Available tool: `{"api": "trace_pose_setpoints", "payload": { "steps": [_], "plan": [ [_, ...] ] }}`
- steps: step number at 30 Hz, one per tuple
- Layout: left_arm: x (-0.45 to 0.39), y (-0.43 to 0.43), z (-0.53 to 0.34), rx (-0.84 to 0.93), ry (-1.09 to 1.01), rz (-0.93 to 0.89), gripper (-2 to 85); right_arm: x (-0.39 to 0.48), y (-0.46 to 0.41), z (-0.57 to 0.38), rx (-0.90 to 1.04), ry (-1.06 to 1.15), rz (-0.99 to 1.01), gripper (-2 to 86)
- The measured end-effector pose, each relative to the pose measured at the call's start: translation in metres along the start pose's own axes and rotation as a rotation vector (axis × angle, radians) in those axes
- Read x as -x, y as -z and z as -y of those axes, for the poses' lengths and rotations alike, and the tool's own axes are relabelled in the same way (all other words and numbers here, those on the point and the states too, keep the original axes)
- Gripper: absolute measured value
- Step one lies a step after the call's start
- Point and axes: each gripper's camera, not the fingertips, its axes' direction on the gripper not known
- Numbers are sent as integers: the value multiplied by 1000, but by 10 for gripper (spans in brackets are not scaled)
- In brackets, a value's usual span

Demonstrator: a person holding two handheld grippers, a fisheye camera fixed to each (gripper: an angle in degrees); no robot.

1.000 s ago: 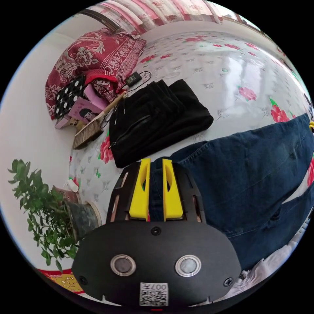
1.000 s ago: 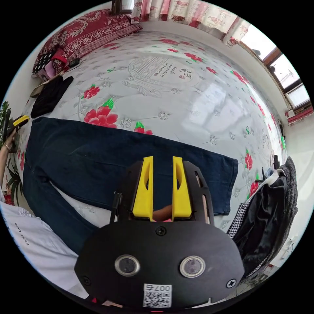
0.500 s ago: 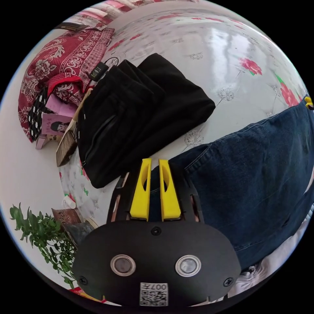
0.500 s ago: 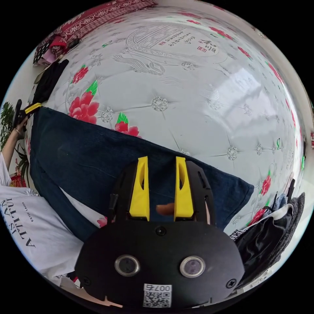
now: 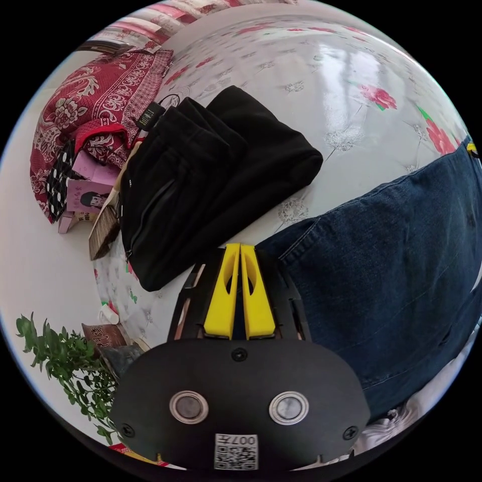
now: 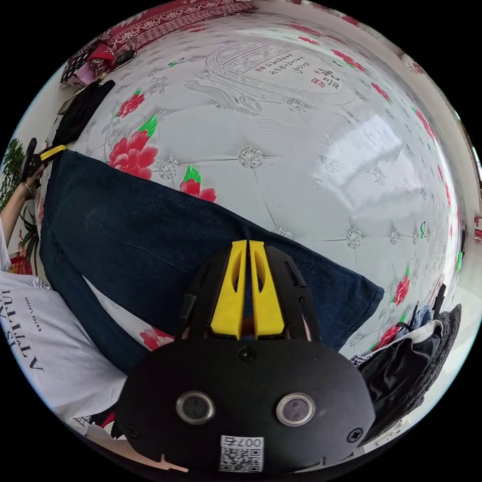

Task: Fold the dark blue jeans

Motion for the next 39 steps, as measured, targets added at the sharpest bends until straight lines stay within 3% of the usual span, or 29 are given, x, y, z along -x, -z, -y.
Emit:
{"api": "trace_pose_setpoints", "payload": {
  "steps": [13,25,31,39],
  "plan": [
    [11,7,-6,-11,1,-27,-10,-47,-1,-53,-86,-38,65,-3],
    [41,70,-69,-89,48,4,-9,-52,70,-214,-395,-110,94,-3],
    [57,97,-111,-200,144,-133,-5,-18,112,-307,-478,-48,23,-2],
    [57,74,-89,-110,44,-212,90,-24,103,-360,-411,-70,52,-3]
  ]
}}
